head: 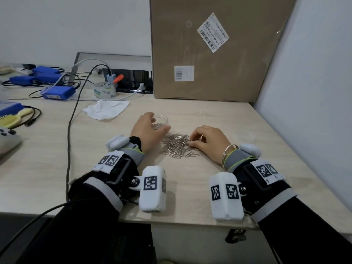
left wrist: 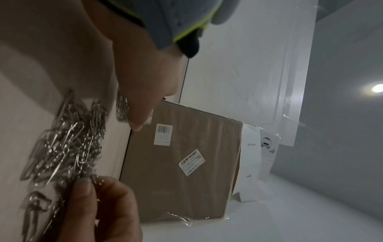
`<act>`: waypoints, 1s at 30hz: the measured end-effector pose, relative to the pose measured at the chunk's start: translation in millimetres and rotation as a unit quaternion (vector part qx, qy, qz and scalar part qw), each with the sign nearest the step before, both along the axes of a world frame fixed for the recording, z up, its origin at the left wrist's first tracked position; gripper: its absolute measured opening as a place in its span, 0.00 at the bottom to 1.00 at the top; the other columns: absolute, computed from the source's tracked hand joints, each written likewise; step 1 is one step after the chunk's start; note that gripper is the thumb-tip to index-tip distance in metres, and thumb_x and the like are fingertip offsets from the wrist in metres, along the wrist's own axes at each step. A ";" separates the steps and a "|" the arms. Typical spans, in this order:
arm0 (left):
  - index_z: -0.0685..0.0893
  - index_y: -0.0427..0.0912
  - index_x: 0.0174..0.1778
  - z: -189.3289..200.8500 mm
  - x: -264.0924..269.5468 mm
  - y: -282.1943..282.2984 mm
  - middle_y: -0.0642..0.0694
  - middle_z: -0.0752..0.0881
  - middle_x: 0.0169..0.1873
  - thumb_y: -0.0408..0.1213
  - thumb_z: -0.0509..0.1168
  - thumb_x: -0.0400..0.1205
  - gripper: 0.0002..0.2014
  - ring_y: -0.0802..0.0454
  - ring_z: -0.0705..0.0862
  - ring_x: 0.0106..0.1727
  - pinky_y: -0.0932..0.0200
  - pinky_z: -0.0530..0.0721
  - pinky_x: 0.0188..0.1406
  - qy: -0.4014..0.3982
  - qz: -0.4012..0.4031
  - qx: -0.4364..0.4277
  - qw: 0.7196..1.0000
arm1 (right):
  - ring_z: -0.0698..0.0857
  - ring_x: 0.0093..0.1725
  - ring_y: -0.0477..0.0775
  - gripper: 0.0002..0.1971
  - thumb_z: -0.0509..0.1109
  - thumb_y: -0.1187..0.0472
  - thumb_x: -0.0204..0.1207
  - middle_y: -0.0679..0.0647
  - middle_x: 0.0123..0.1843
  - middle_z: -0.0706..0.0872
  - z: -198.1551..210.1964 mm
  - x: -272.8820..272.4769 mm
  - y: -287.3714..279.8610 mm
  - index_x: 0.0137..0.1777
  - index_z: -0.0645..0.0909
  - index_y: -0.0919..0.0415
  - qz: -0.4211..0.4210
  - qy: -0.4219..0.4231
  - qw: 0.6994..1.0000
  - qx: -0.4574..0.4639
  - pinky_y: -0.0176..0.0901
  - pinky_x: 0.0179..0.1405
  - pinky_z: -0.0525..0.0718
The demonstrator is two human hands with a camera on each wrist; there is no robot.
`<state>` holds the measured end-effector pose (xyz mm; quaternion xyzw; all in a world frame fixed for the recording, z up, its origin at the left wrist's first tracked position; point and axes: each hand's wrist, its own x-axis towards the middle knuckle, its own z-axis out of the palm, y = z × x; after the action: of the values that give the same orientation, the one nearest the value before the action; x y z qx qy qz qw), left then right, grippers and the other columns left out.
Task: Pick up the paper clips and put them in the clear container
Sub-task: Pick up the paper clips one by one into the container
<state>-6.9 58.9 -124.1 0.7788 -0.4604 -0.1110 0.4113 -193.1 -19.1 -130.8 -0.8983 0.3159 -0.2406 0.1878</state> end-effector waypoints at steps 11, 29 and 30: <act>0.70 0.41 0.75 6.6 -16.8 7.6 0.46 0.81 0.66 0.50 0.73 0.74 0.35 0.54 0.79 0.55 0.62 0.73 0.58 -0.001 -0.059 0.010 0.998 | 0.82 0.31 0.36 0.04 0.78 0.64 0.66 0.48 0.33 0.87 7.0 0.6 2.6 0.41 0.90 0.62 -0.058 -0.198 0.977 0.052 0.17 0.36 0.76; 0.66 0.48 0.78 7.8 -35.4 9.6 0.52 0.81 0.61 0.47 0.77 0.70 0.41 0.57 0.79 0.60 0.69 0.71 0.58 -0.008 -0.168 0.004 0.986 | 0.76 0.51 0.48 0.09 0.72 0.58 0.73 0.30 0.38 0.77 12.6 11.1 19.7 0.52 0.89 0.51 0.003 -0.208 0.978 -0.007 0.46 0.61 0.74; 0.66 0.48 0.78 8.0 -35.4 9.3 0.53 0.82 0.61 0.46 0.77 0.70 0.41 0.58 0.80 0.60 0.71 0.71 0.56 -0.004 -0.167 0.002 0.986 | 0.75 0.52 0.47 0.10 0.71 0.57 0.74 0.31 0.38 0.74 12.1 10.9 19.5 0.53 0.88 0.50 0.002 -0.199 0.980 -0.010 0.50 0.65 0.73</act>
<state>-42.2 68.2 -116.1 0.6926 -0.5853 -0.1758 0.3833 -182.2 0.3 -118.7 -0.8347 0.2685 -0.4173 0.2387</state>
